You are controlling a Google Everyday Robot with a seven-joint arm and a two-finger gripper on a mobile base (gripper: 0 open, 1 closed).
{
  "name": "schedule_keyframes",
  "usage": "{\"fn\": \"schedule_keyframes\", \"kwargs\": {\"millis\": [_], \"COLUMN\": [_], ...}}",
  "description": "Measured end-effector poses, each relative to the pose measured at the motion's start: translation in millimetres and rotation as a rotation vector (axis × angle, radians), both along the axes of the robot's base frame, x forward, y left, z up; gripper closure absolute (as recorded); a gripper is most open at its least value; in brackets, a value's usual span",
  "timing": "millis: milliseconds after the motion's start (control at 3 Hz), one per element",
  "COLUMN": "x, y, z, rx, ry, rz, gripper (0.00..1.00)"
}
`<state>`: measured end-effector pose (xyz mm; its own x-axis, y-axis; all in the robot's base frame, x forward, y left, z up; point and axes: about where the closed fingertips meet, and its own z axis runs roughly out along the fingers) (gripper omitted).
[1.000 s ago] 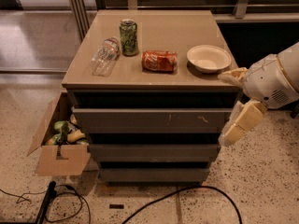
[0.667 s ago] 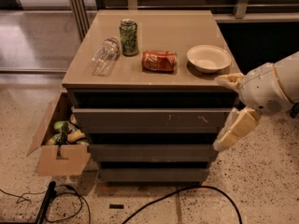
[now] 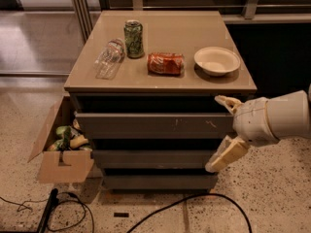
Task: Open top drawer
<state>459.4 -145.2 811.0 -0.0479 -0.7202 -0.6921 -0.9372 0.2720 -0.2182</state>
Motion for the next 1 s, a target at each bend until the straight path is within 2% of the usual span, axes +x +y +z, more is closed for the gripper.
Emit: {"fn": "schedule_keyframes", "kwargs": {"millis": [333, 667, 1000], "x": [13, 36, 36], "y": [-5, -14, -14], "z": [-42, -80, -80], "rx": [-0.026, -0.065, -0.065], "ry": [-0.007, 0.017, 0.017], "rz": [-0.051, -0.102, -0.102], "gripper": [0.0, 0.0, 0.0]}}
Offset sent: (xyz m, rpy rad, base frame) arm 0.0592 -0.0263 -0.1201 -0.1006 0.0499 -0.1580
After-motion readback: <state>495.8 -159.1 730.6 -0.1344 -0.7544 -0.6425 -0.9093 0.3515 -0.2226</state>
